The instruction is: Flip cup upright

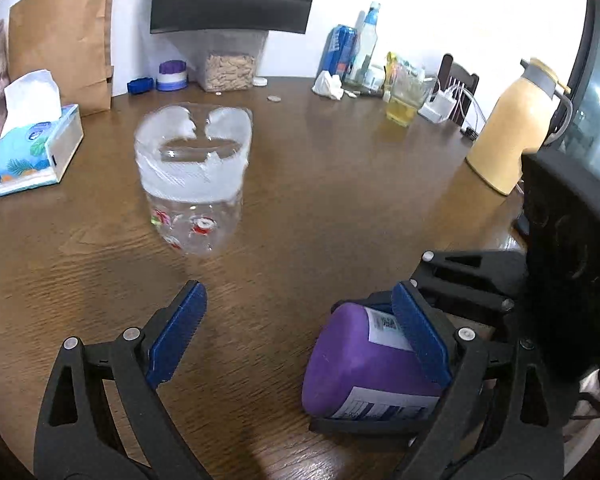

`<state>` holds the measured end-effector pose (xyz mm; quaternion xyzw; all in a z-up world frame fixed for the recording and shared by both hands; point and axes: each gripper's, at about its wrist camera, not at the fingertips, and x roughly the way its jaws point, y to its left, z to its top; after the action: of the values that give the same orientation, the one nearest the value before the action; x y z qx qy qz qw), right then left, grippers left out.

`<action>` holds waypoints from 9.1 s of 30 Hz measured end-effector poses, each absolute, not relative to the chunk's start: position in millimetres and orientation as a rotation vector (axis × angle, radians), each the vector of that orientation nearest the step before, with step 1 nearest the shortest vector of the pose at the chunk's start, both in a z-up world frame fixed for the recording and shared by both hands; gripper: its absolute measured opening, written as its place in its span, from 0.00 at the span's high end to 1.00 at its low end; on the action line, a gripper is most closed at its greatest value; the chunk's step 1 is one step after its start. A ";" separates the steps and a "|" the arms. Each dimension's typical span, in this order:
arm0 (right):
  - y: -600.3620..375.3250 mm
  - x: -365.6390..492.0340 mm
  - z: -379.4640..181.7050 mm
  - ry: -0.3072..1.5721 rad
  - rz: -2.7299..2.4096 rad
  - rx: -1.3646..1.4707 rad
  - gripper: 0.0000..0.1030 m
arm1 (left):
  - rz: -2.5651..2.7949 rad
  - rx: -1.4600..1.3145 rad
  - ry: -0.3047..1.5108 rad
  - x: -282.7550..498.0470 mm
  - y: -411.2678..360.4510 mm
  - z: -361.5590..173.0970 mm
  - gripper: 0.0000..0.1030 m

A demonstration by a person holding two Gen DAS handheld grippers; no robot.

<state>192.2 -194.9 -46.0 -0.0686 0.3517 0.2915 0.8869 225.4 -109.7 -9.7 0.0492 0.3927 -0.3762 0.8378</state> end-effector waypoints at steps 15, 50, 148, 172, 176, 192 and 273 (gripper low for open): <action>-223.8 191.9 -48.1 0.750 0.612 -0.107 0.14 | -0.697 0.176 0.767 223.0 -99.2 -0.2 0.08; -219.5 169.4 -40.6 0.714 0.632 -0.110 0.25 | -0.757 0.205 0.726 202.1 -120.1 -4.9 0.03; -159.2 84.2 38.7 0.495 0.568 -0.171 0.47 | -0.580 -0.039 0.624 80.0 -55.8 13.4 0.13; -29.6 100.9 -3.9 0.592 0.723 -0.250 0.46 | -0.363 -0.093 0.559 66.8 62.1 -0.7 0.42; -17.2 109.5 -5.3 0.593 0.799 -0.251 0.44 | -0.316 -0.058 0.566 69.2 70.7 2.3 0.42; -17.4 147.8 -2.5 0.610 0.735 -0.198 0.47 | -0.377 -0.053 0.664 119.4 63.4 1.2 0.29; -189.4 -179.2 -22.3 0.301 0.205 -0.124 0.16 | -0.191 0.008 0.273 -200.3 35.4 43.3 0.00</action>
<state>-179.2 -189.4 -22.3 -0.0618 0.1497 0.1020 0.9815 -200.3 35.4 43.3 0.0041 0.1358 -0.0948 0.9862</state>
